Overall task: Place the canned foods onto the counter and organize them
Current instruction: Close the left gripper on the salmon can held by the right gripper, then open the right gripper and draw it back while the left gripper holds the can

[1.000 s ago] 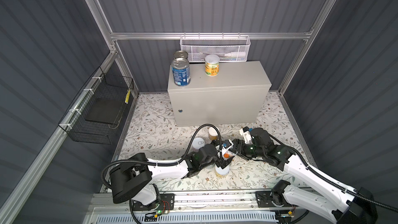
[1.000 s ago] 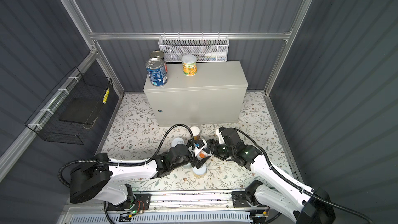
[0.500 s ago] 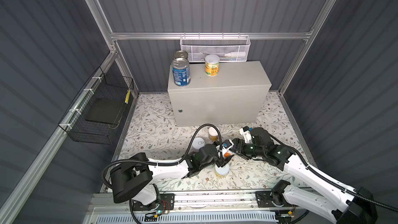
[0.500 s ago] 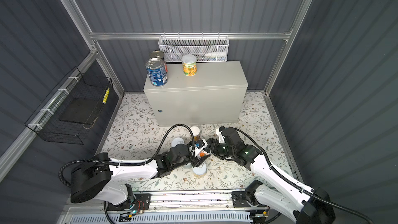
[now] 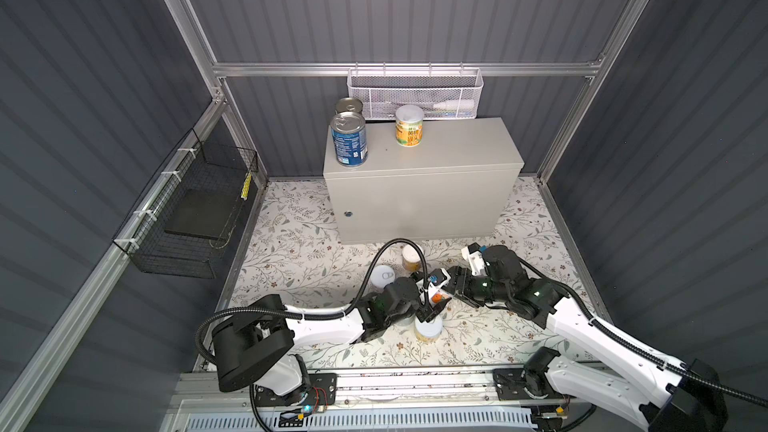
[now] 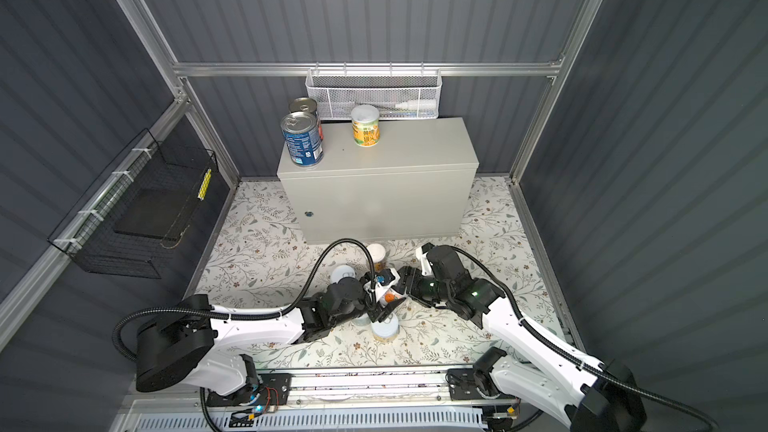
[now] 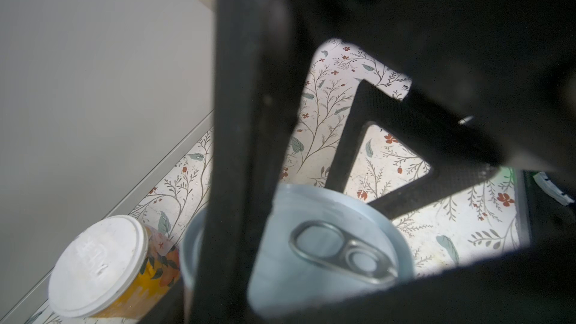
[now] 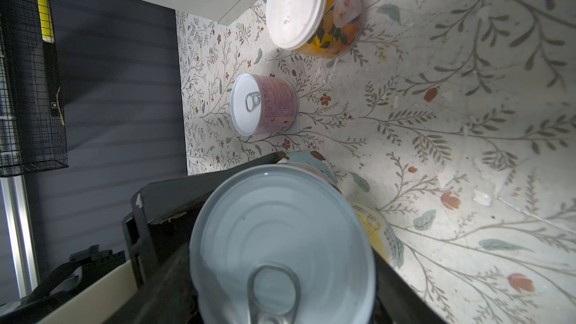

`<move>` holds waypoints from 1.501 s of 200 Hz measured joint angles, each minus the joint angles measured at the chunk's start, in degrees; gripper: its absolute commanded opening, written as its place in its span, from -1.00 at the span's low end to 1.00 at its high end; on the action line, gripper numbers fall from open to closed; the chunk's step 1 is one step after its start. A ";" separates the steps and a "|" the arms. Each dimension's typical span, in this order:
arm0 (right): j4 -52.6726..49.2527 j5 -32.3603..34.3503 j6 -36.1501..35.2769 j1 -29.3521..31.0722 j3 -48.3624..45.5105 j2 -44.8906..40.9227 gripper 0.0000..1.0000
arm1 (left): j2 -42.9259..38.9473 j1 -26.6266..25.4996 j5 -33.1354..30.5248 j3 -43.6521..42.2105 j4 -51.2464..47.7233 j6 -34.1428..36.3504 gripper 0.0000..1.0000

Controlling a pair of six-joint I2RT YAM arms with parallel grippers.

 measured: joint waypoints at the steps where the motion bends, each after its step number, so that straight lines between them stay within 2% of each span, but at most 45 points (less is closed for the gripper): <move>1: 0.02 -0.02 0.02 0.02 0.00 0.00 0.44 | -0.02 0.02 0.00 -0.02 -0.02 0.02 0.25; 37: 0.76 -1.42 -0.31 0.66 0.00 0.48 0.45 | -2.45 1.62 2.86 -2.47 0.66 -0.11 0.20; 56: 2.43 -2.75 -1.07 0.87 0.02 0.50 0.45 | -4.57 4.26 5.42 -4.55 1.51 -2.40 0.20; 88: 3.10 -3.65 -1.05 0.83 0.11 0.98 0.45 | -5.31 8.35 5.99 -5.62 2.25 -4.83 0.19; 133: 3.93 -4.22 -1.05 0.83 0.11 2.25 0.50 | -5.31 8.66 7.21 -5.79 2.36 -6.14 0.19; 174: 4.90 -3.34 -1.09 0.68 -0.76 0.50 0.70 | -6.36 9.09 8.00 -6.97 2.56 -6.93 0.18; 197: 5.03 -1.51 -1.18 0.04 -3.02 -1.79 0.82 | -7.61 9.35 8.04 -7.28 2.40 -7.37 0.18; 206: 4.98 -0.35 -1.46 -0.17 -4.09 -2.78 0.97 | -8.15 9.35 8.04 -7.28 2.27 -7.45 0.18; 262: 2.01 9.31 -2.49 -0.92 -7.54 -8.35 0.98 | -9.70 9.35 8.17 -6.43 -1.84 -8.39 0.20; 300: -0.42 16.00 -2.12 -1.51 -11.17 -13.18 0.98 | -9.70 9.35 8.09 -0.92 -9.70 -9.55 0.12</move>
